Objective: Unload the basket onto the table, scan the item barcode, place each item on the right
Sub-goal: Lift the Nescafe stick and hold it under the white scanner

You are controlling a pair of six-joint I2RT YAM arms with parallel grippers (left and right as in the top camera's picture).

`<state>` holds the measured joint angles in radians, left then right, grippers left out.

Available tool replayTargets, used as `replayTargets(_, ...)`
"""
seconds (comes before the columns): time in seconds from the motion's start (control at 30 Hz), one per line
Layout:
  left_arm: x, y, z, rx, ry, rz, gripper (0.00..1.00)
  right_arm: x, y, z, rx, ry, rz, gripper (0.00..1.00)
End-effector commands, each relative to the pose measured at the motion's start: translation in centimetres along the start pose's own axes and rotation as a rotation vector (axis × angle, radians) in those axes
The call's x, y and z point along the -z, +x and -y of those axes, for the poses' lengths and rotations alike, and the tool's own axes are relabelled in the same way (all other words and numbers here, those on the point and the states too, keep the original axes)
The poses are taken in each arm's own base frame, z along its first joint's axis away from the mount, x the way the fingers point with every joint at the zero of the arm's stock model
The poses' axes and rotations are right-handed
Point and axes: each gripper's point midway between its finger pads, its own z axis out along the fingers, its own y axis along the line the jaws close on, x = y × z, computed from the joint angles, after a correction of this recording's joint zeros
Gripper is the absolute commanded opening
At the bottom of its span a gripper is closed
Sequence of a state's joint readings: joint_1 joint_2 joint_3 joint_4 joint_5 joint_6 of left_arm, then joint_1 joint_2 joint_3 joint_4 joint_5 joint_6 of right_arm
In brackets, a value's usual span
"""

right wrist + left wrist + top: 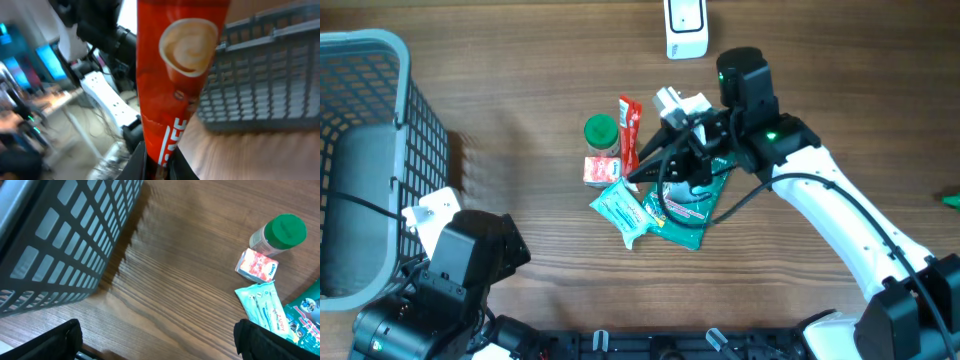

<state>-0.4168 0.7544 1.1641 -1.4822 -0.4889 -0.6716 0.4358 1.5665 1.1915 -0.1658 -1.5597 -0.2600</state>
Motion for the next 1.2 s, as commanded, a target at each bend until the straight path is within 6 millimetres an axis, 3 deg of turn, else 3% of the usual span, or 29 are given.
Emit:
replayTargets(0.0,0.0,0.0,-0.2,0.021,-0.003,0.004,1.00,0.0,-1.4,-1.3,0.157,-0.061,0.013,0.05)
replayTargets(0.3,0.0,0.0,-0.2,0.021,-0.003,0.004,1.00,0.0,-3.7,-1.4,0.589,-0.063,0.010,0.05)
replayTargets(0.53,0.0,0.0,-0.2,0.021,-0.003,0.004,1.00,0.0,-6.4,-2.7,1.059,-0.063,0.001,0.05)
replayTargets(0.77,0.0,0.0,-0.2,0.021,-0.003,0.004,1.00,0.0,-7.5,-3.7,1.307,-0.062,-0.003,0.05)
replayTargets(0.97,0.0,0.0,-0.2,0.021,-0.003,0.004,1.00,-0.1,-7.9,-4.4,1.437,-0.065,-0.003,0.05)
replayTargets(1.1,0.0,0.0,-0.2,0.021,-0.003,0.004,1.00,-0.1,-7.9,-4.4,1.435,-0.065,-0.003,0.04)
replayTargets(1.17,0.0,0.0,-0.2,0.021,-0.003,0.004,1.00,-0.1,-7.7,-4.2,1.342,-0.064,-0.004,0.04)
